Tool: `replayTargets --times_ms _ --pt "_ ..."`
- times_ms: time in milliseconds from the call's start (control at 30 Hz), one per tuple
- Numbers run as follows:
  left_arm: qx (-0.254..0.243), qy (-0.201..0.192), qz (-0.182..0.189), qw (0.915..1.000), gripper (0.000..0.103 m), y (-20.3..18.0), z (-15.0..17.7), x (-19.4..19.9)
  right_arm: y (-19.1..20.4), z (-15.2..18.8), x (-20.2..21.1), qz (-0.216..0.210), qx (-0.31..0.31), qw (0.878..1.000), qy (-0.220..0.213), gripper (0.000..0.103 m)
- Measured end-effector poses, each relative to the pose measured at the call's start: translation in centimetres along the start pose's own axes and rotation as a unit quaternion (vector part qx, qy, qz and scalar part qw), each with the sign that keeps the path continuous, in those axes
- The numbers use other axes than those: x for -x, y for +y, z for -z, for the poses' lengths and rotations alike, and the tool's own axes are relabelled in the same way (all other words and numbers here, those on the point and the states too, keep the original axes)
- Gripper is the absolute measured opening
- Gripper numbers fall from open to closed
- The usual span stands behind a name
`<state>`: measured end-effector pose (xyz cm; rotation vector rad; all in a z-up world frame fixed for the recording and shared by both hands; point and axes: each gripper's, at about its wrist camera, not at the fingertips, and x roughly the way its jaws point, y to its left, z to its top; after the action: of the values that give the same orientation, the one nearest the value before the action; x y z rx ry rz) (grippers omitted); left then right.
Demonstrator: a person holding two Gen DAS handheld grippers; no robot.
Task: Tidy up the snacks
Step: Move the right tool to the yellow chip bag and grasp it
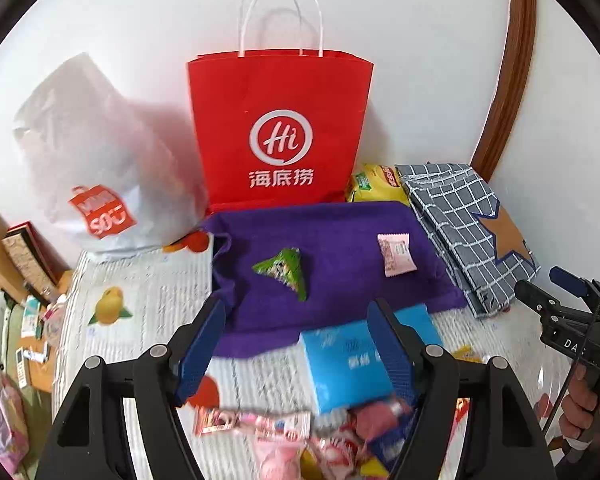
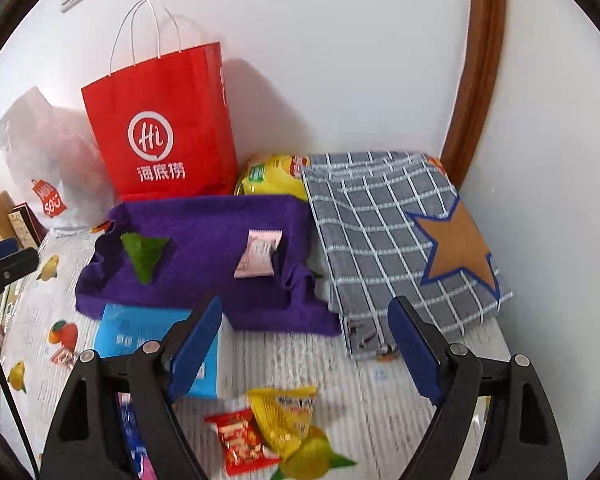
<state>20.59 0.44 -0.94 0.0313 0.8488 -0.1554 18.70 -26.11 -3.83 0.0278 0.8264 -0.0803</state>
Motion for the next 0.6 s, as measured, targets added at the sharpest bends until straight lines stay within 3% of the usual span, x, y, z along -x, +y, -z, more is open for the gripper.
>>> replayTargets --times_ms 267,433,600 --pt "0.019 0.006 -0.023 0.9995 0.072 0.7 2.6 1.6 -0.3 3.7 0.2 -0.004 0.008 1.0 0.02 0.083" --pt "0.03 0.013 -0.03 0.999 0.072 1.3 4.0 1.9 -1.0 5.8 -1.4 -0.027 -0.006 0.998 0.049 0.064" --pt "0.052 0.027 -0.038 0.9976 0.072 2.9 5.3 1.2 -0.7 7.5 -3.2 -0.047 0.0 0.997 0.066 0.062"
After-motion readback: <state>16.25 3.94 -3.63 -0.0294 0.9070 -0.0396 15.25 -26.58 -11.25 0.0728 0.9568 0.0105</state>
